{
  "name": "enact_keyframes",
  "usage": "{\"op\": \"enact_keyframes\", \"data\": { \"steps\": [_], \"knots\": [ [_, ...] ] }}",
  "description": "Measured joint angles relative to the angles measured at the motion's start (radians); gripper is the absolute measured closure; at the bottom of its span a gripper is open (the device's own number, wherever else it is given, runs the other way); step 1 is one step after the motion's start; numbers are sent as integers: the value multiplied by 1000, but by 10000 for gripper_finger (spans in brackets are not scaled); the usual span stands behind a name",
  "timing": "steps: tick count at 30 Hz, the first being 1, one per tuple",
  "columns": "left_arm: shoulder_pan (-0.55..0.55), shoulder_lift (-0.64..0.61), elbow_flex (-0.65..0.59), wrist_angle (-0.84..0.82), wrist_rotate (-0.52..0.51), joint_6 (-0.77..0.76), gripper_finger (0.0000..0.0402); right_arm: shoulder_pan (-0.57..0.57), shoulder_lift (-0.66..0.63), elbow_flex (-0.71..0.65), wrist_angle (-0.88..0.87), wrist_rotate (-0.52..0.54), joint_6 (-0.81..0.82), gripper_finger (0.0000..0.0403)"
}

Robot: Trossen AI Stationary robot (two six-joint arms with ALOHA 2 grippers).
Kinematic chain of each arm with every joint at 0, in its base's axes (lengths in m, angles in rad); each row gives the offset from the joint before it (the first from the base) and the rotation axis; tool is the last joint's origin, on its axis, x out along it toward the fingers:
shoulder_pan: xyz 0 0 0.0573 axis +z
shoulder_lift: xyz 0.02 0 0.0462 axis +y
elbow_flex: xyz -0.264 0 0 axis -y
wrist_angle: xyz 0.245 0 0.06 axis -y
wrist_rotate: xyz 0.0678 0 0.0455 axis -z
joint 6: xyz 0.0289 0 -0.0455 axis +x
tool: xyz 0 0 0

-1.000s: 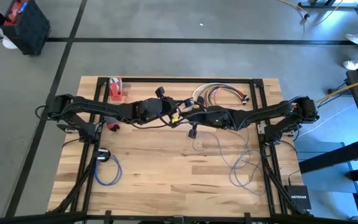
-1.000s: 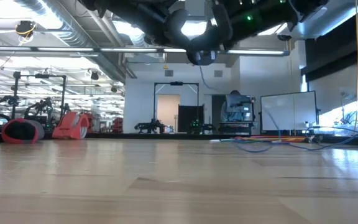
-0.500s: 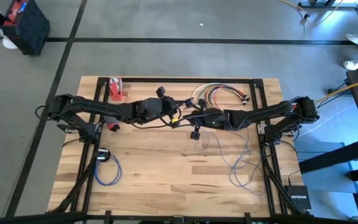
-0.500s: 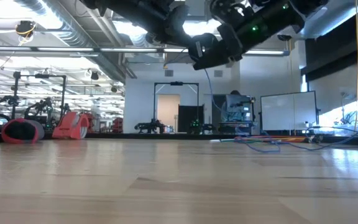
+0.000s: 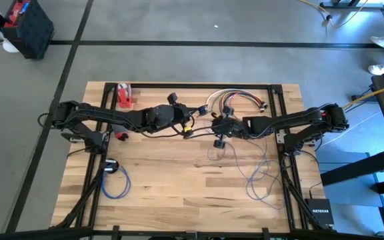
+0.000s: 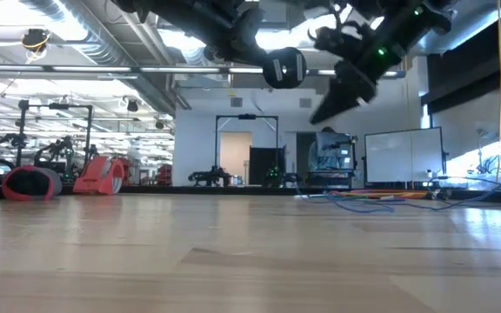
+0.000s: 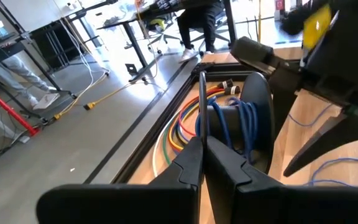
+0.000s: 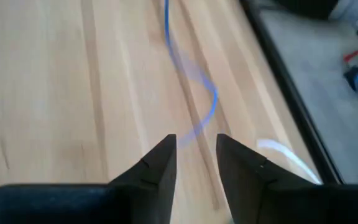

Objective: Coil cords
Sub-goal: Coil the blue cable wire on the black spool

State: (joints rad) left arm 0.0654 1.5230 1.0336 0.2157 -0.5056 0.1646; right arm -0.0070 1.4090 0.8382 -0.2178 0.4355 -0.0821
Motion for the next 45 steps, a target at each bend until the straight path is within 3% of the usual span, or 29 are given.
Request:
{"op": "enact_keyframes", "data": {
  "steps": [7, 11, 18, 25, 37, 43, 45],
  "knots": [
    [0, -11, 0, -3, 0, -1, 396, 1, 0, -46, 2, 13, 4, 284],
    [0, -12, 0, -2, 0, -6, 396, 1, 0, -110, 224, -35, -13, 284],
    [0, -12, -1, 6, 0, -12, 396, 0, 75, -281, 804, -95, -126, 284],
    [0, -12, -2, 6, 0, -12, 396, 0, 239, -258, 1029, -54, -290, 284],
    [0, -12, -1, 4, 0, -8, 396, 0, 338, -165, 1052, -2, -424, 291],
    [-1, -12, -2, 5, 0, -2, 396, 0, 338, -164, 951, 71, -451, 385],
    [-7, -16, -2, 3, 0, -1, 396, -1, 338, -165, 932, 74, -453, 391]
  ]
}}
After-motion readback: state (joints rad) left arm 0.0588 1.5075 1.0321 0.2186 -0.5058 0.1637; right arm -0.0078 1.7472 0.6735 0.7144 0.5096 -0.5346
